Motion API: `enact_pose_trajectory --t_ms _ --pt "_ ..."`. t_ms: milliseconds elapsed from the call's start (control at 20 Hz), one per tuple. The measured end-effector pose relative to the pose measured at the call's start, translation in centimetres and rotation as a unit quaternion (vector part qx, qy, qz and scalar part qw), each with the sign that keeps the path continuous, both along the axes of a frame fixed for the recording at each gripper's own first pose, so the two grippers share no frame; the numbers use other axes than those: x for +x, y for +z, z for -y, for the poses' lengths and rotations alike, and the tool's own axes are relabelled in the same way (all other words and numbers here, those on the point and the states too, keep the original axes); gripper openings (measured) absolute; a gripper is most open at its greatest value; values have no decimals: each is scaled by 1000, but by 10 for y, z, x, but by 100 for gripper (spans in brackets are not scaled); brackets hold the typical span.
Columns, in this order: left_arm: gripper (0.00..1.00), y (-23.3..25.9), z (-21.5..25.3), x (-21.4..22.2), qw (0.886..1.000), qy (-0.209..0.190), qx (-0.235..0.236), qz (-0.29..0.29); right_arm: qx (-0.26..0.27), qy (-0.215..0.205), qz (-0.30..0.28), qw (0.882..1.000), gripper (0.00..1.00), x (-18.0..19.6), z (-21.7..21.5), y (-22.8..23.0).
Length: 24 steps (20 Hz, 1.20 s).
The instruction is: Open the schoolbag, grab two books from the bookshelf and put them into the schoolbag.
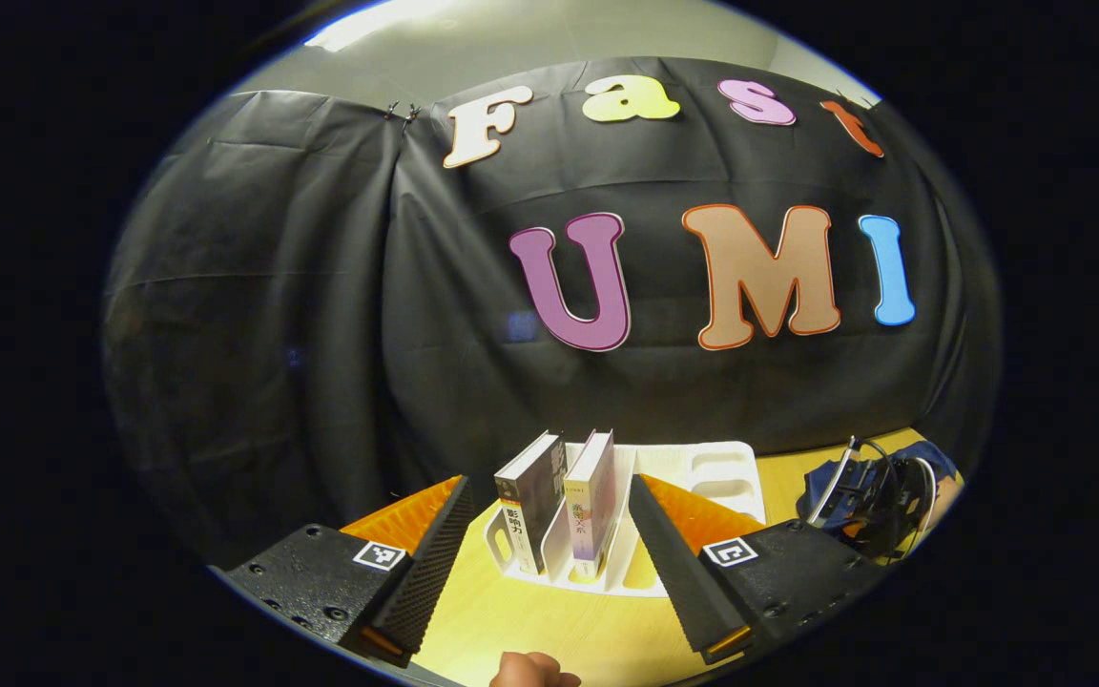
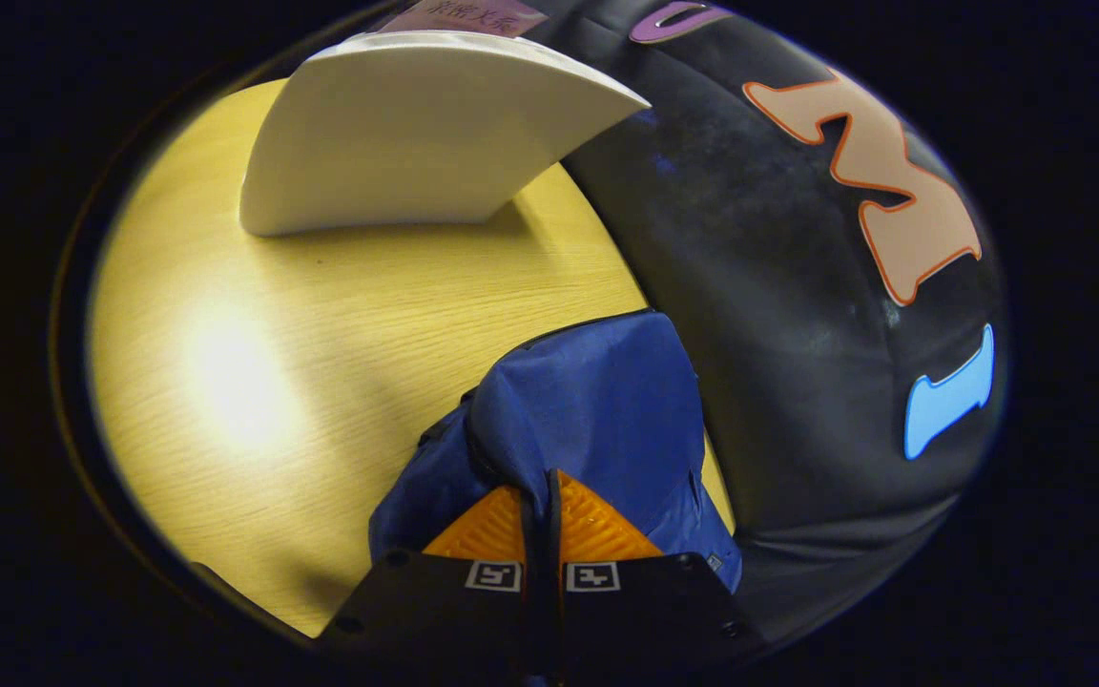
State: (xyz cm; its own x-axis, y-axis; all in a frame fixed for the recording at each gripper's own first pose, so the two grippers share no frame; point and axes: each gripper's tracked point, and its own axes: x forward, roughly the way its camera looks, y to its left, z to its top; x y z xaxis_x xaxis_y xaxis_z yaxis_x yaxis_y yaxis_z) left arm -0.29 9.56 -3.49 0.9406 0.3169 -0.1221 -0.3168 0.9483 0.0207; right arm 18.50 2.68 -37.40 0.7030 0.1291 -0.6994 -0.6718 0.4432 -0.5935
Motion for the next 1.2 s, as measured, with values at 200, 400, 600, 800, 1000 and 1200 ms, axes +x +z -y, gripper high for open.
enact_pose_trajectory --t_ms 200,400,600,800,1000,1200 --pt "97 1 2 1 1000 -3 -1 3 36 -32 -15 999 3 1 2 7" --pt "97 0 6 1 1000 -8 -6 5 99 -71 -19 992 2 7 5 30" --pt "97 1 10 3 1000 -13 -12 7 151 -105 -10 983 3 16 14 59" --pt "97 2 14 7 1000 -21 -15 11 198 -147 -2 969 3 23 33 90" --pt "97 7 17 10 999 -27 -18 17 265 -202 -2 943 0 30 54 112" --pt "96 10 19 15 999 -31 -17 19 306 -242 5 921 0 32 79 131"
